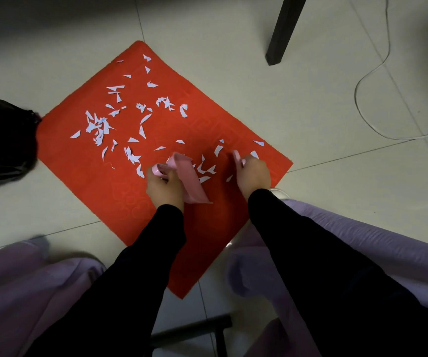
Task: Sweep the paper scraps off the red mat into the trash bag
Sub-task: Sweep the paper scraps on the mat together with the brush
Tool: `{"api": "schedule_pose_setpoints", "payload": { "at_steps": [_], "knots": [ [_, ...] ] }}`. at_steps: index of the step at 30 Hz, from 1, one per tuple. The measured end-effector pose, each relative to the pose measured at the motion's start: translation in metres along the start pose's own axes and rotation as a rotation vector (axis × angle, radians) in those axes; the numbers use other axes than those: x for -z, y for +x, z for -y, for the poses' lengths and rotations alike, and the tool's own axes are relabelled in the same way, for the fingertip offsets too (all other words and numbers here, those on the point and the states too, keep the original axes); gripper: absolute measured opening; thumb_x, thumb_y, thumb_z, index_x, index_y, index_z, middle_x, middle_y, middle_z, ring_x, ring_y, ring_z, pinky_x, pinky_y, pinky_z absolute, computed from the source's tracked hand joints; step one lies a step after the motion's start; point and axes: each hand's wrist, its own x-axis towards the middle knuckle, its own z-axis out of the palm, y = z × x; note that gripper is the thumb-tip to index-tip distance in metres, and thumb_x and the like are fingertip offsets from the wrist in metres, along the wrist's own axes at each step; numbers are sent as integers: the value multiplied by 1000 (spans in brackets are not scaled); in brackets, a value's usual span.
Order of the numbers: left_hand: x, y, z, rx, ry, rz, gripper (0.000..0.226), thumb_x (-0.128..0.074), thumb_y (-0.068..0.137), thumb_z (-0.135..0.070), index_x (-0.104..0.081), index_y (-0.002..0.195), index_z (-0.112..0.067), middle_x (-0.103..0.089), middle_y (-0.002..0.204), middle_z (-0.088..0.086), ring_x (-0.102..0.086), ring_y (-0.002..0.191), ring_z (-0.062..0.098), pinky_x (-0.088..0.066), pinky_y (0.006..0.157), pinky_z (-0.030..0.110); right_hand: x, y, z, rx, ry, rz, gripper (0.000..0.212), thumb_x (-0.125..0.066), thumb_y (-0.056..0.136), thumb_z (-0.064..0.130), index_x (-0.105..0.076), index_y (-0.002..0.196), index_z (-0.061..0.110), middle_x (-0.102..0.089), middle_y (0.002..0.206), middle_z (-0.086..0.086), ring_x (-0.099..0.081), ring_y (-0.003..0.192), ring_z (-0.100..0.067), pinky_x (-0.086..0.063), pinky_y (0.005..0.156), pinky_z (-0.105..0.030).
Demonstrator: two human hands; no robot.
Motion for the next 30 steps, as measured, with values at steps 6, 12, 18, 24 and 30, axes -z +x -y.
{"api": "schedule_pose_setpoints", "payload": {
  "at_steps": [6,12,18,24,30],
  "knots": [
    [-1,1,0,-10,14,-5,17,-39,99,-19,-48,88,-10,-44,62,-6,-40,54,4,-34,42,4,-17,-13,13,63,79,118,52,-40,98,35,-36,52,13,-41,54,-2,-39,50,-19,-28,53,-30],
    [-4,-2,1,7,23,11,15,-40,98,-18,-48,89,-9,-45,64,-7,-41,54,3,-35,43,3,15,-2,-2,-15,178,-34,47,-41,97,32,-57,70,-4,-52,65,-12,-43,55,-23,-28,53,-29],
    [-5,-2,-2,-7,35,17,17,-39,98,-18,-47,86,-9,-44,62,-7,-40,53,3,-34,42,3,-4,-3,-2,-34,123,58,56,-40,97,45,-43,55,8,-47,51,-5,-43,46,-20,-34,53,-27],
    [-6,-1,-5,-10,20,10,19,-37,99,-20,-48,87,-10,-45,63,-8,-41,54,2,-36,43,3,16,-13,7,29,190,48,43,-42,95,22,-56,63,-3,-57,61,-14,-49,54,-23,-35,55,-28],
    [-11,-7,-6,-5,11,38,17,-38,99,-19,-49,89,-10,-44,60,-6,-40,50,3,-34,40,4,27,5,-16,-135,158,-103,44,-40,97,33,-42,60,10,-49,62,-7,-43,58,-25,-29,62,-28]
  ]
}}
